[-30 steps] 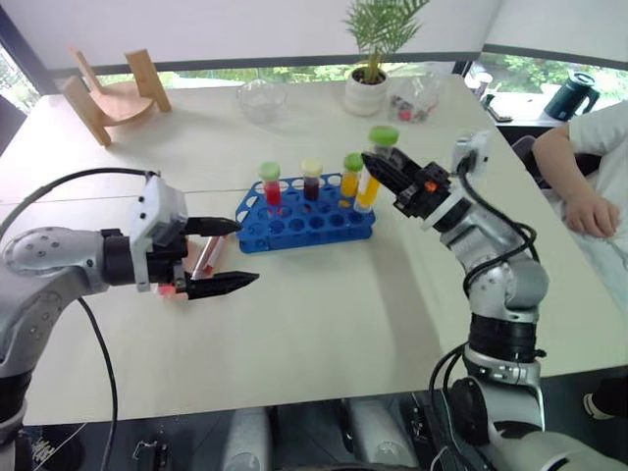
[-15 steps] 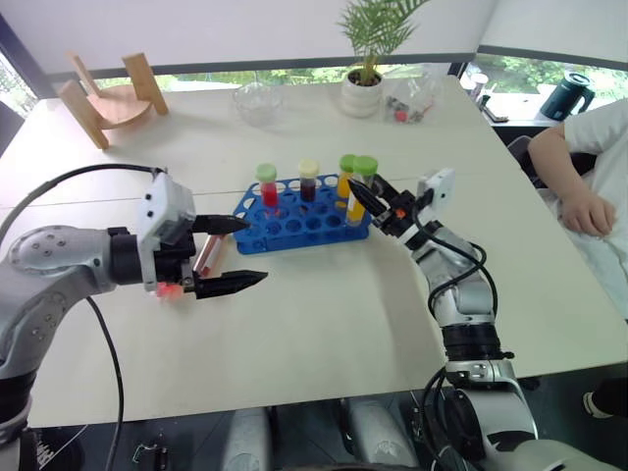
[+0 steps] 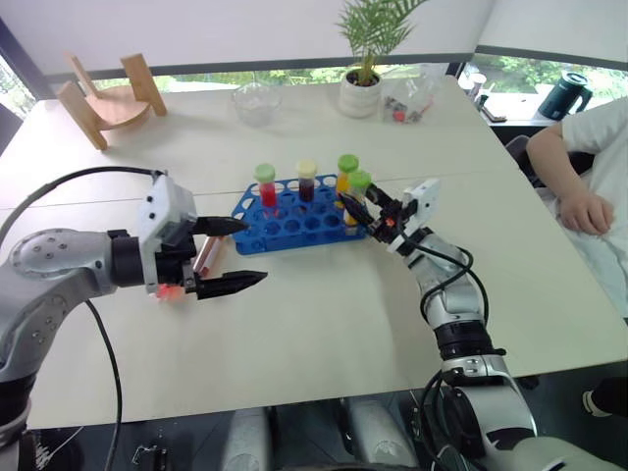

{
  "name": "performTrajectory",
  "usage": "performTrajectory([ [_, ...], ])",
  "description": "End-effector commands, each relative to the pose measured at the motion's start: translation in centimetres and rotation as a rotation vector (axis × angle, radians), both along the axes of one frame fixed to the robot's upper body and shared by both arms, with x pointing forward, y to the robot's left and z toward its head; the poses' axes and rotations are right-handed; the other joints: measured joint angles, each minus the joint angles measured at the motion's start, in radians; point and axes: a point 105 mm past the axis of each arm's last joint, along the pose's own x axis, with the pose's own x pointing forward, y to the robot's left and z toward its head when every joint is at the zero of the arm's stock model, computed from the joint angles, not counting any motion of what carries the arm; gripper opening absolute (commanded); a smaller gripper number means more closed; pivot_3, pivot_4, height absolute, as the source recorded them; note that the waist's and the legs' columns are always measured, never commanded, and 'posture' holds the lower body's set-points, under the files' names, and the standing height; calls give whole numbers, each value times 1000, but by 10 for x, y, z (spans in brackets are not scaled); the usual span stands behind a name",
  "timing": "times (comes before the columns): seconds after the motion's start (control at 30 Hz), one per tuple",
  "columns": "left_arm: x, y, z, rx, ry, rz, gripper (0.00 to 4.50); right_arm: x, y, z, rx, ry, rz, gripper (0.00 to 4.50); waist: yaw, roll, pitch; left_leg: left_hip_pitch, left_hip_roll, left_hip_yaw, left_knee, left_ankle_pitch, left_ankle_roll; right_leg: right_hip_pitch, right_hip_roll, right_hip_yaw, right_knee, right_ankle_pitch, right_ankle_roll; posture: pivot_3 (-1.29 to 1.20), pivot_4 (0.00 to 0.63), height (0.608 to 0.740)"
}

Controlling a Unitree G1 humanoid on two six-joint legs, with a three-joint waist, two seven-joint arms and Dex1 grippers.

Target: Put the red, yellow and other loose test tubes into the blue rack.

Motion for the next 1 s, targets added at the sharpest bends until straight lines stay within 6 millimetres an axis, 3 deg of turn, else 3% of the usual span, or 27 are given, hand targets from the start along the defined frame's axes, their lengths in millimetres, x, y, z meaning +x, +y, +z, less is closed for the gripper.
performTrajectory([
  [0.03,-1,1,5,0,-20,26,4500,-8,-4,7,-32,-34,19,4243,1,0,0,0,0,0,0,0,0,0,0,0,0,0,0,0,150,740],
  [0.07,0,2,5,5,-25,45,4500,-10,-7,9,-51,-39,14,4449,2,0,0,0,0,0,0,0,0,0,0,0,0,0,0,0,150,740],
  [0.27,19,16,5,69,-27,216,4500,-44,-31,27,-284,12,112,4449,8,0,0,0,0,0,1,0,0,1,-1,0,0,0,0,0,150,740],
  [0.37,35,31,2,120,29,374,4500,-64,-44,38,-435,44,213,4449,11,0,0,1,0,-1,1,0,0,1,0,0,0,0,0,0,150,740],
  [0.47,48,55,-9,255,99,557,4500,-90,-51,63,-582,46,396,4449,5,-1,0,4,0,0,1,0,1,5,0,0,0,0,0,0,150,740],
  [0.7,63,77,-28,340,361,793,4500,-116,-38,109,-720,-96,660,4449,3,-2,1,5,0,-2,1,0,1,5,2,0,0,0,0,0,150,740],
  [0.83,77,69,-37,341,427,814,4500,-123,-28,115,-748,-125,755,4449,11,-2,1,3,-1,-1,2,0,1,5,0,0,0,0,0,0,150,740],
  [1.0,83,60,-52,353,475,811,4500,-124,-23,119,-745,-145,751,4449,22,-3,1,3,-1,-1,2,0,1,4,0,0,0,0,0,0,150,740],
])
